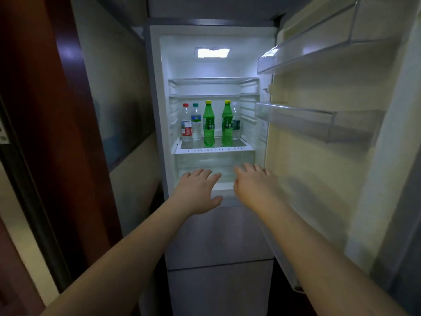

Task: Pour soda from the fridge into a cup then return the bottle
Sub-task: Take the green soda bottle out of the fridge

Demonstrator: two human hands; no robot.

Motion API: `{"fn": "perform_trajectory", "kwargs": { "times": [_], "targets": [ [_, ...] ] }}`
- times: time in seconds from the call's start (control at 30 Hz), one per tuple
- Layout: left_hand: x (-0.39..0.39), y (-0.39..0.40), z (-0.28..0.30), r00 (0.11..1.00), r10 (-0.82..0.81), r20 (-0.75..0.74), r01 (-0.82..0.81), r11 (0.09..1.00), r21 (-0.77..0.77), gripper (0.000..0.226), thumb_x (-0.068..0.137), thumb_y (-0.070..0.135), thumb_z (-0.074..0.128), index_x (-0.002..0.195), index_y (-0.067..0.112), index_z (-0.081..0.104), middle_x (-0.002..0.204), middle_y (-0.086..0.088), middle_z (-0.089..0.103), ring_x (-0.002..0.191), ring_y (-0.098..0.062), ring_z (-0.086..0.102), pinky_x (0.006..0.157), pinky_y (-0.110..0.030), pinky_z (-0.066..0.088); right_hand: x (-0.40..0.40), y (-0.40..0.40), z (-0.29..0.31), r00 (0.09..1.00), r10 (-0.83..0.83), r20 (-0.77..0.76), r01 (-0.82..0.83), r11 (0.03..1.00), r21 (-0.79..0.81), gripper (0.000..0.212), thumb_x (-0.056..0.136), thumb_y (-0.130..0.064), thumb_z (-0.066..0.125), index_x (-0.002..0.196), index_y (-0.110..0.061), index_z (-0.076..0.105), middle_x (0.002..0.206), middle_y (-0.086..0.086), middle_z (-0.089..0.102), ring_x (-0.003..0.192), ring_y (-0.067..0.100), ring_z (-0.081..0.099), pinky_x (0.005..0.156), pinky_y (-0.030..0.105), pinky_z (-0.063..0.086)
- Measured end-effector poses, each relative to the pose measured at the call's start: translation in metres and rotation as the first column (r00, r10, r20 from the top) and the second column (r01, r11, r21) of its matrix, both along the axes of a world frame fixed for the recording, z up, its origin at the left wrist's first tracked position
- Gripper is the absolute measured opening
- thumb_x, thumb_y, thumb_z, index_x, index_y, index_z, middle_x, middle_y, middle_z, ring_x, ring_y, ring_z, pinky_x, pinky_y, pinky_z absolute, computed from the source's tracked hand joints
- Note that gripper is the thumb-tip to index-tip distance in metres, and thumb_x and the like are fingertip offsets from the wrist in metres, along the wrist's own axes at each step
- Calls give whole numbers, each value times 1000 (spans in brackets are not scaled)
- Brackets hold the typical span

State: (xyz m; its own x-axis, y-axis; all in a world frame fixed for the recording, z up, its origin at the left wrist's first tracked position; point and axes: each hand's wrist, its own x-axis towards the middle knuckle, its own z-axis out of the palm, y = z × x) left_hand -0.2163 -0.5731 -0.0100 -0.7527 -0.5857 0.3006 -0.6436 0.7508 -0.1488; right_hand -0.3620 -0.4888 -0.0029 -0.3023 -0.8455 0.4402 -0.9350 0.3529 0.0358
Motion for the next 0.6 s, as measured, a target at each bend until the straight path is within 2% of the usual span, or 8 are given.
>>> {"fn": "perform_trajectory", "kwargs": {
  "times": [0.2, 0.3, 0.6],
  "targets": [
    [-37, -33, 11, 999, 32, -10, -33, 998, -44, 70, 93, 57, 43, 152, 25, 22, 156, -4, 29, 143, -25, 25, 113, -47, 28, -35, -44, 26, 995, -16, 97, 7, 996, 86, 45, 98, -24, 34, 142, -18, 34, 143, 11, 41, 132, 30, 34, 108, 47, 26],
    [-54, -48, 14, 998, 62, -23, -63, 996, -61, 70, 93, 55, 43, 152, 24, 22, 153, -4, 33, 140, -25, 29, 110, -45, 31, -48, -65, 31, 992, -25, 126, 10, 992, 123, 43, 97, -23, 34, 140, -17, 37, 143, 12, 41, 132, 30, 34, 107, 48, 27],
    [-89, -98, -2, 994, 110, -29, -111, 992, -67, 70, 93, 54, 43, 151, 21, 23, 148, -5, 40, 134, -25, 37, 104, -45, 36, -75, -119, 19, 981, 17, 193, -46, 988, 149, 47, 98, -23, 33, 145, -18, 32, 147, 11, 36, 135, 29, 31, 110, 48, 25]
  ]
}}
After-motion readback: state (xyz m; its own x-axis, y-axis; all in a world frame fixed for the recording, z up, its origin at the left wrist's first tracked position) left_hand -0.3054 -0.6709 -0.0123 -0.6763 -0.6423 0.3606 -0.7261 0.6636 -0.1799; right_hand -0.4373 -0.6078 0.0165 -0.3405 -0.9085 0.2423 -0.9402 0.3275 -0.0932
